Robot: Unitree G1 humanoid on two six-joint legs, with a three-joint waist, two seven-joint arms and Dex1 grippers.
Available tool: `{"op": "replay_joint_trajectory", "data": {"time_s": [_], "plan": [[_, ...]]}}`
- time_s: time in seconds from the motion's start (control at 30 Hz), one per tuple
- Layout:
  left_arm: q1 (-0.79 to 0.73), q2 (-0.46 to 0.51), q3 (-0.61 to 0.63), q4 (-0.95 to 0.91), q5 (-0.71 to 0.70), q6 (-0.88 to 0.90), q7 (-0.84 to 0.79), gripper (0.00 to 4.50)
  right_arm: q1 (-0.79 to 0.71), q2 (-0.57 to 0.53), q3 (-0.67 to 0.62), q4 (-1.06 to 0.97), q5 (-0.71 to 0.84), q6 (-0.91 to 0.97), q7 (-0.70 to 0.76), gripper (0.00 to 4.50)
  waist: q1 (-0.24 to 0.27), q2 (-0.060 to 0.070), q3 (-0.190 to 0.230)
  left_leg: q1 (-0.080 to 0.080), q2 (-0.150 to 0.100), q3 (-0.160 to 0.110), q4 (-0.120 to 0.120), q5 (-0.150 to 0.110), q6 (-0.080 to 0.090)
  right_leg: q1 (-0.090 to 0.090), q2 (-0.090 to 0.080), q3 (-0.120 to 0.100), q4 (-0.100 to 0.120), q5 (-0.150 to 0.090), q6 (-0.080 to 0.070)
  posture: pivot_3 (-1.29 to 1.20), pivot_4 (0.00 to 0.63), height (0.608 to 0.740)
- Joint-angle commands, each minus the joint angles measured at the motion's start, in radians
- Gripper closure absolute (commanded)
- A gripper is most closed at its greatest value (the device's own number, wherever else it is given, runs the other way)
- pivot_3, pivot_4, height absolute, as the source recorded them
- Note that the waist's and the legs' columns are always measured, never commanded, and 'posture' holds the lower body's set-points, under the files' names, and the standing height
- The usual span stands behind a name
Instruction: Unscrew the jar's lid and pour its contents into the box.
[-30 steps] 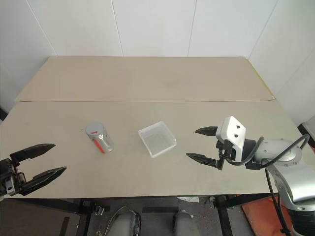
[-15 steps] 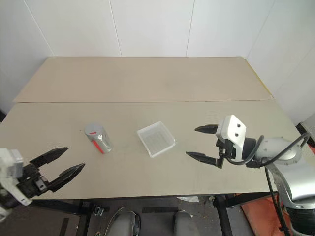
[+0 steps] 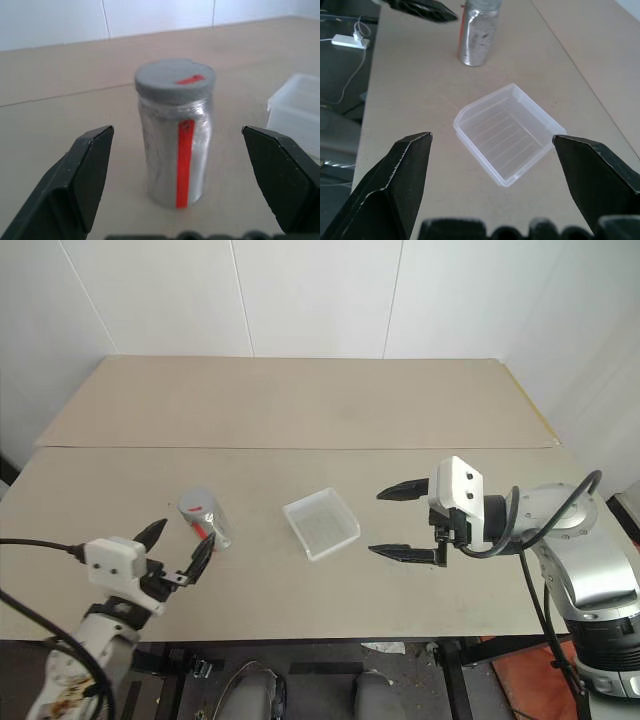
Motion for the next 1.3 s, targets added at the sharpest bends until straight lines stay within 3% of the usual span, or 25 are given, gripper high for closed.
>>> {"op": "replay_joint_trajectory", "data": {"time_s": [0.03,0.47,0.57,0.73,0.77,0.9,1.0,1.23,1.3], "plan": [[-0.040,-0.038,-0.042,0.046,0.087,-0.090,0.067,0.04,-0.025,-0.006,-0.014,-0.009,0.012,-0.018,0.009,0.00,-0.002,0.000,0.000,0.000,0.000,0.000,0.000,0.000,0.000,0.000,0.000,0.000,0.000,0.000,0.000,0.00,0.150,0.740],[-0.182,-0.124,-0.100,0.238,0.188,-0.200,0.169,0.04,0.000,-0.023,-0.055,-0.051,0.033,-0.016,0.018,0.00,-0.001,0.000,0.000,0.000,0.000,0.000,0.000,0.000,0.000,0.000,0.000,0.000,0.000,0.000,0.000,0.00,0.150,0.740],[-0.201,-0.132,-0.104,0.254,0.185,-0.199,0.174,0.61,0.008,-0.032,-0.071,-0.060,0.042,-0.013,0.021,0.00,-0.001,0.000,0.000,0.000,0.000,0.000,0.000,0.000,0.000,0.000,0.000,0.000,0.000,0.000,0.001,0.00,0.150,0.740],[-0.225,-0.126,-0.101,0.285,0.191,-0.213,0.180,2.33,0.018,-0.034,-0.083,-0.073,0.054,-0.009,0.015,0.00,-0.002,0.000,0.000,0.000,0.000,0.000,0.000,0.000,0.000,0.000,0.000,0.000,0.000,0.000,0.001,0.00,0.150,0.740],[-0.229,-0.127,-0.098,0.287,0.185,-0.210,0.178,2.52,0.021,-0.033,-0.085,-0.078,0.058,-0.007,0.011,0.00,-0.002,0.000,0.000,0.000,0.000,0.000,0.000,0.000,0.000,0.000,0.000,0.000,0.000,0.000,0.001,0.00,0.150,0.740],[-0.240,-0.113,-0.092,0.274,0.166,-0.198,0.158,2.52,0.025,-0.026,-0.088,-0.095,0.077,-0.001,-0.004,0.00,-0.002,0.000,0.000,0.000,0.000,-0.001,0.000,0.000,0.000,0.000,0.000,0.000,0.000,0.000,0.001,0.00,0.150,0.740],[-0.272,-0.048,-0.082,0.223,0.114,-0.138,0.079,2.52,0.023,-0.014,-0.078,-0.107,0.086,-0.003,-0.015,0.00,-0.002,0.000,0.000,0.000,0.000,-0.001,0.000,0.000,0.000,0.000,0.000,0.000,0.000,0.000,0.001,0.00,0.150,0.740],[-0.392,0.220,-0.013,0.154,-0.243,0.105,-0.284,2.52,-0.060,0.069,-0.006,-0.099,0.079,0.017,-0.078,0.00,-0.008,0.000,0.000,0.000,0.000,-0.001,0.000,0.000,0.000,-0.001,0.000,-0.001,0.001,0.000,0.001,0.00,0.150,0.740],[-0.471,0.321,0.001,0.227,-0.349,0.143,-0.478,2.52,-0.135,0.124,0.041,-0.077,0.071,0.067,-0.141,0.00,-0.010,0.000,0.000,0.000,0.001,-0.001,0.000,0.000,0.000,-0.001,0.001,-0.001,0.001,0.000,0.001,0.00,0.150,0.740]]}}
